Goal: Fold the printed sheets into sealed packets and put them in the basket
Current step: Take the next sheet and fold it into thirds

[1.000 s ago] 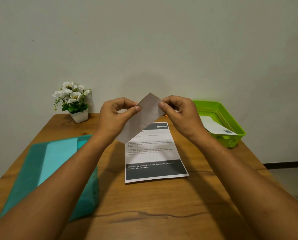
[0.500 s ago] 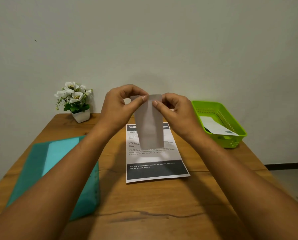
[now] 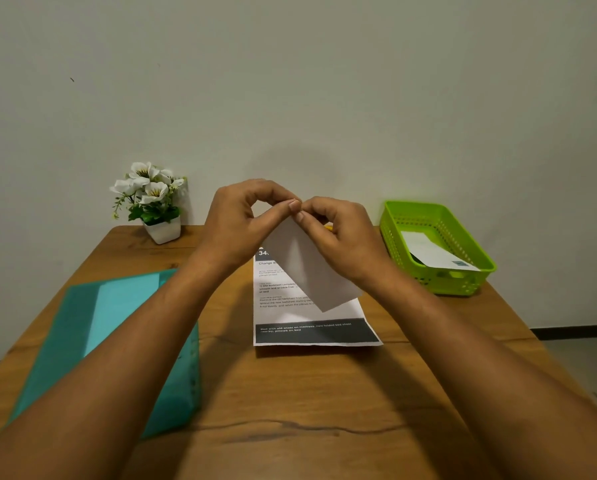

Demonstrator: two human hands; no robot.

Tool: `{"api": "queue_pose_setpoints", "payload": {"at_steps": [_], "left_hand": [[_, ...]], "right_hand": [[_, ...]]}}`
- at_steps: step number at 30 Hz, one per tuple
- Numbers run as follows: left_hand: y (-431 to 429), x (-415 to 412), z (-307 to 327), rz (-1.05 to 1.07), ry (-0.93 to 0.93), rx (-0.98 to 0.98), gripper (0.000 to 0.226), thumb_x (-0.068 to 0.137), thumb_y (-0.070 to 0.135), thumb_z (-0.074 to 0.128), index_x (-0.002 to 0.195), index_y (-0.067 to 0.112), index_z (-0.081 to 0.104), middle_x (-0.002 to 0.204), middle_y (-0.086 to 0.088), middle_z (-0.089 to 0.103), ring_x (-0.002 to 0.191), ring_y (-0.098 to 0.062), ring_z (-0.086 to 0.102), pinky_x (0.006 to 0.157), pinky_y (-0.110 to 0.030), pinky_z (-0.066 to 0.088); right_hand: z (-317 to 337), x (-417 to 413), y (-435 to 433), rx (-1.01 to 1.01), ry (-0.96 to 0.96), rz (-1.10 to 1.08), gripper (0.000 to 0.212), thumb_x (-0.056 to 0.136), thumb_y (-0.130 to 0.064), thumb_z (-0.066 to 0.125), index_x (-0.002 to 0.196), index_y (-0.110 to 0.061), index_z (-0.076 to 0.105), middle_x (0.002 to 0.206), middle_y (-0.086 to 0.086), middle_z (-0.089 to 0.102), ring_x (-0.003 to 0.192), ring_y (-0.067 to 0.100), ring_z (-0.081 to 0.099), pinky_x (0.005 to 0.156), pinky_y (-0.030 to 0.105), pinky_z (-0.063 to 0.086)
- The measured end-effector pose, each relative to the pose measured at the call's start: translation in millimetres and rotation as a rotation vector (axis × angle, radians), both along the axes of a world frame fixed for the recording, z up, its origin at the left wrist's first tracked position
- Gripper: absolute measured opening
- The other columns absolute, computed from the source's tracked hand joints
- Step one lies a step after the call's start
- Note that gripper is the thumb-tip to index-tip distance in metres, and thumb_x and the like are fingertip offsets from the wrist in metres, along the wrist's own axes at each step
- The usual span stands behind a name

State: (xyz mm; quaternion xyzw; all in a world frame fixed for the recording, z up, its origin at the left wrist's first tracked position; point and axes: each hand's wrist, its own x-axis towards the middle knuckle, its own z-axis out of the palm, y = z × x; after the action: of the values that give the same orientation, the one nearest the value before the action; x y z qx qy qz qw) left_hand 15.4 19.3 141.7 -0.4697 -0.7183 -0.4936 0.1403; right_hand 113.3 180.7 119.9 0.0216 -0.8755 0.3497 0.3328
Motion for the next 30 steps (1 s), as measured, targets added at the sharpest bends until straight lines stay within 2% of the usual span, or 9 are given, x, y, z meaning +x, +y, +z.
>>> {"api": "queue_pose_setpoints", "payload": {"at_steps": [5,8,11,16,21,23,26,28,30], "left_hand": [[-5.2,-6.4,-5.3,0.009,-0.089,0.075,0.007,0.094,0.023,0.074,0.096,0.019,0.08,0.093,0.009,0.077,0.092,-0.01,0.071,0.082,-0.027,0.056],[-12.2,-15.2,-10.9,0.03,-0.234,0.172,0.008,0.093,0.023,0.076,0.097,0.017,0.079,0.093,0.003,0.077,0.091,-0.012,0.071,0.083,-0.033,0.058],[-17.5,-23.4,-18.4,0.027,-0.377,0.263,0.01,0.091,0.022,0.077,0.098,0.015,0.078,0.093,-0.001,0.077,0.089,-0.012,0.069,0.082,-0.031,0.057],[-19.6,-27.9,-31.9,0.075,-0.488,0.364,0.006,0.092,0.015,0.075,0.097,0.012,0.076,0.092,-0.001,0.075,0.085,-0.004,0.066,0.079,-0.019,0.054],[-21.4,-37.3,-51.5,0.152,-0.559,0.383,0.005,0.094,0.016,0.073,0.096,0.02,0.075,0.09,0.0,0.073,0.084,-0.007,0.064,0.08,-0.025,0.055],[-19.7,-39.4,-69.6,0.267,-0.501,0.201,0.013,0.097,0.022,0.07,0.11,0.022,0.072,0.101,-0.001,0.07,0.094,-0.013,0.064,0.081,-0.028,0.052],[-13.0,-28.4,-109.3,0.524,0.024,-0.467,0.051,0.098,0.043,0.062,0.143,0.024,0.048,0.146,-0.006,0.049,0.133,-0.026,0.046,0.104,-0.042,0.046],[-4.2,-16.3,-129.6,0.354,0.154,-0.694,0.059,0.1,0.052,0.053,0.152,0.032,0.036,0.162,-0.004,0.029,0.149,-0.026,0.027,0.118,-0.054,0.032],[4.1,-11.9,-144.3,0.205,0.096,-0.75,0.053,0.103,0.053,0.046,0.152,0.035,0.039,0.164,0.0,0.027,0.151,-0.021,0.022,0.121,-0.052,0.026]], "right_hand": [[-8.0,2.2,10.0,-0.006,-0.06,-0.008,0.018,0.102,-0.027,0.061,0.097,-0.02,0.078,0.085,-0.011,0.073,0.079,0.005,0.065,0.065,0.02,0.044],[-23.9,6.3,23.0,-0.004,-0.124,-0.036,0.016,0.102,-0.026,0.063,0.095,-0.023,0.078,0.084,-0.014,0.072,0.076,0.0,0.062,0.064,0.016,0.041],[-40.2,10.2,33.9,-0.056,-0.171,-0.03,0.017,0.099,-0.032,0.061,0.09,-0.03,0.075,0.08,-0.018,0.071,0.074,0.0,0.061,0.064,0.025,0.043],[-55.7,12.2,46.3,-0.089,-0.211,-0.04,0.024,0.095,-0.036,0.059,0.091,-0.022,0.078,0.084,-0.009,0.075,0.081,0.017,0.069,0.071,0.045,0.055],[-66.6,10.6,59.1,-0.245,-0.219,-0.045,0.014,0.095,-0.023,0.067,0.086,-0.027,0.078,0.085,-0.007,0.078,0.081,0.014,0.071,0.075,0.04,0.055],[-78.0,8.3,62.4,-0.291,-0.26,-0.061,0.013,0.095,-0.021,0.068,0.089,-0.025,0.079,0.087,-0.005,0.078,0.081,0.011,0.069,0.075,0.039,0.055],[-103.0,4.4,64.4,-0.234,-0.377,-0.129,0.014,0.097,-0.014,0.068,0.097,-0.022,0.08,0.092,-0.006,0.078,0.086,0.01,0.069,0.083,0.043,0.058],[-116.7,2.2,63.1,-0.155,-0.456,-0.178,0.014,0.097,-0.015,0.067,0.1,-0.019,0.08,0.096,-0.006,0.078,0.092,0.014,0.07,0.086,0.045,0.058],[-122.4,1.1,61.6,-0.086,-0.515,-0.224,0.016,0.098,-0.017,0.065,0.104,-0.019,0.08,0.1,-0.005,0.078,0.096,0.016,0.07,0.086,0.041,0.057]]}}
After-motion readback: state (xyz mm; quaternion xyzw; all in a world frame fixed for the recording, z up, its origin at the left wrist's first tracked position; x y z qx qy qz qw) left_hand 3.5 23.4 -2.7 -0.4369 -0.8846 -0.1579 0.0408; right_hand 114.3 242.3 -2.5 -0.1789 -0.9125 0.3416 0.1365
